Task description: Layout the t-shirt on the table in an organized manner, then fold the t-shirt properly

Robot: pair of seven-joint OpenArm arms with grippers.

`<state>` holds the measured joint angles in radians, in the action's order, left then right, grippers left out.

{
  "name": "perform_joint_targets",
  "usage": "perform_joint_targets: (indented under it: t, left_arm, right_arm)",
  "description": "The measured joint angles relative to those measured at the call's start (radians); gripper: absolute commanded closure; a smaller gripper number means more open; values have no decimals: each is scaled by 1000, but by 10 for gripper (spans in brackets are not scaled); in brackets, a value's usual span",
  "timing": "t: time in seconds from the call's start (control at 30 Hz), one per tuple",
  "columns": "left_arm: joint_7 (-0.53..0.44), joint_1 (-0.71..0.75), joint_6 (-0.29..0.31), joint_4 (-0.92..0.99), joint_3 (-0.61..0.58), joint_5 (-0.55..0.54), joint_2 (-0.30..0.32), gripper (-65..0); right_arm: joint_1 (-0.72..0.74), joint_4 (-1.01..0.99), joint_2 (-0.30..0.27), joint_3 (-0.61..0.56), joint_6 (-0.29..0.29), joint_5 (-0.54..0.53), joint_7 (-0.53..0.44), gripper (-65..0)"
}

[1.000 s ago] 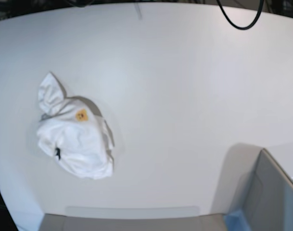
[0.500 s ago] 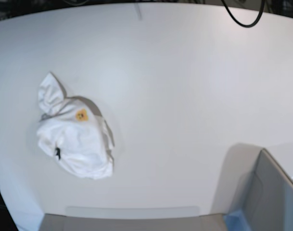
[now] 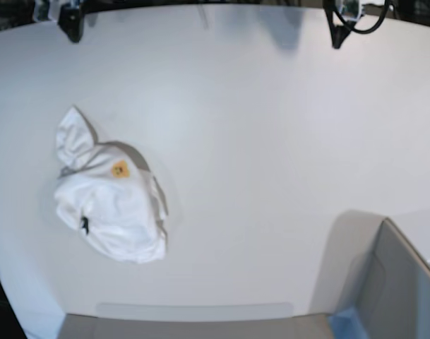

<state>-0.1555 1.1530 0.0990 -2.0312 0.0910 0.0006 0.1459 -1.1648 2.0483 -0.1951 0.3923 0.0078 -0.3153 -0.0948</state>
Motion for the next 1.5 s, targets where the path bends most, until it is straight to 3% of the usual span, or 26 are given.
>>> perform_joint_targets:
  t: [0.1, 0.17, 0.27, 0.4, 0.53, 0.73, 0.8, 1.07, 1.23, 1.5]
  left_arm:
    - [17, -77, 3, 2, -91, 0, -27, 0]
    - [19, -138, 9, 5, -156, 0, -37, 0]
    - [21, -217, 7, 1, -253, 0, -36, -34]
    - [169, -328, 0, 3, -342, 1, -32, -114]
    - [301, -426, 3, 4, -451, 0, -29, -115]
    - [312, -497, 6, 4, -493, 0, -29, -115]
    - [313, -511, 0, 4, -496, 0, -29, -115]
    - [312, -538, 3, 5, -502, 0, -30, -116]
    - [313, -552, 3, 5, -503, 0, -29, -117]
    - [313, -558, 2, 6, -502, 0, -26, -117]
  right_arm:
    - [48, 0, -102, 24, -2, 0, 1, -4]
    - [100, 0, -146, 27, -11, -43, 51, -21]
    - [190, 0, -201, 24, 10, -149, 186, -97]
    - [331, -3, -220, 119, -14, -265, 379, -177]
    - [492, -4, -232, 150, 3, -267, 584, -179]
    - [637, -6, -336, 81, 0, -246, 863, -182]
    - [681, -5, -356, 18, 7, -163, 914, -183]
    - [781, -12, -356, -216, 7, 141, 959, -299]
    - [847, -47, -345, -311, 10, 165, 954, -303]
    - [945, -243, -296, -313, 3, 224, 954, -303]
